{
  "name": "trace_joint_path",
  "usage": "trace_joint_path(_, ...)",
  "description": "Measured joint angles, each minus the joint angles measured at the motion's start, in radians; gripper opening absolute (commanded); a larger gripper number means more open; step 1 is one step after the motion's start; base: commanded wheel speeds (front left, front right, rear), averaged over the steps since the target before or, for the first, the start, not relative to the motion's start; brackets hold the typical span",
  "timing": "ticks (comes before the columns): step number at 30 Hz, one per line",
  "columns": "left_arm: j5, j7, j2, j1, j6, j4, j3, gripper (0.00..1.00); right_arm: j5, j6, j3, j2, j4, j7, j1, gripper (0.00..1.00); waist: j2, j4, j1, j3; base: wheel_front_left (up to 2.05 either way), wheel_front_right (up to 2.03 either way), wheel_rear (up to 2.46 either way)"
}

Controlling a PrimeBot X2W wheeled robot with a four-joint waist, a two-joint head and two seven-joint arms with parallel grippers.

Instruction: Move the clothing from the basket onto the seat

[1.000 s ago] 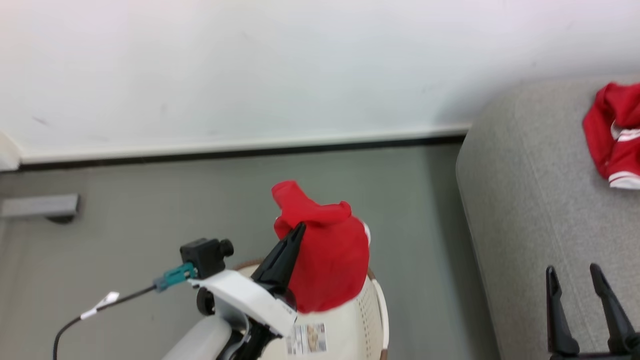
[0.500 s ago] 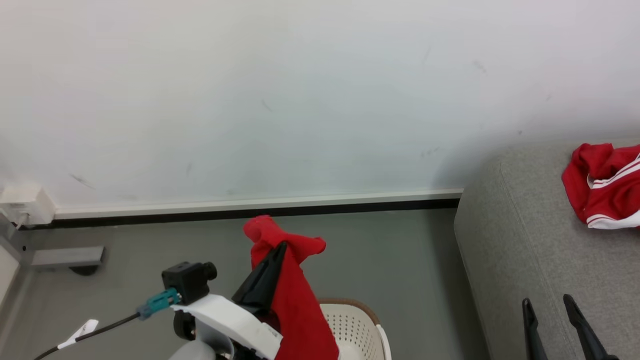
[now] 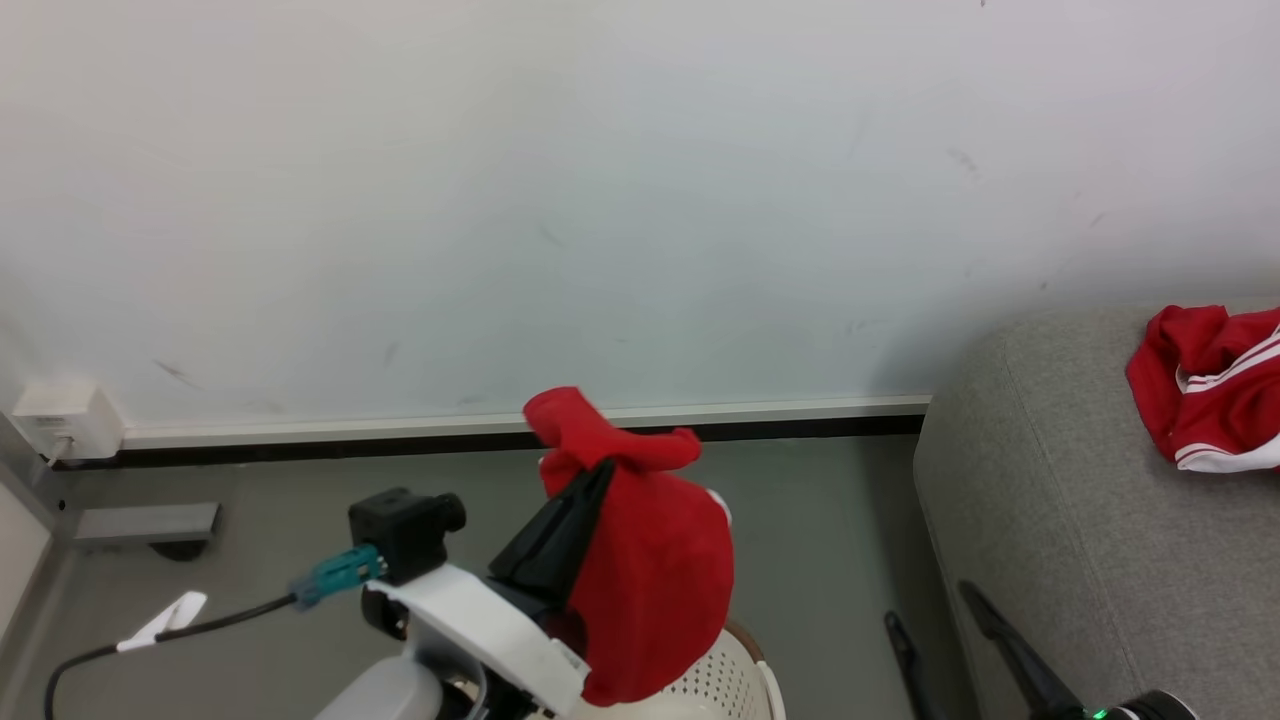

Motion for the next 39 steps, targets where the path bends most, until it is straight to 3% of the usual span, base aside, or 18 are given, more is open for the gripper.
trace_joint_path(5,0.024,0.029,-0.018,-0.038,-0.002,-0.048,-0.034,0.00,0.021,0.000,0.117,-0.050,0.013,0.000,-0.085,1.00,0.0000,0.000,0.0000,0.000,0.00,0.00,0.00)
trace_joint_path(16,0.057,0.070,-0.110,-0.084,-0.021,-0.072,-0.141,0.00,0.094,0.000,0.344,-0.055,0.073,0.029,-0.225,1.00,0.0000,0.002,0.0001,-0.006,0.00,0.00,0.00)
trace_joint_path(39,0.067,0.122,-0.132,-0.082,-0.015,-0.114,-0.209,0.00,0.030,0.000,0.288,-0.051,0.072,0.089,-0.235,1.00,0.0000,-0.016,0.0001,-0.003,0.00,0.00,0.00)
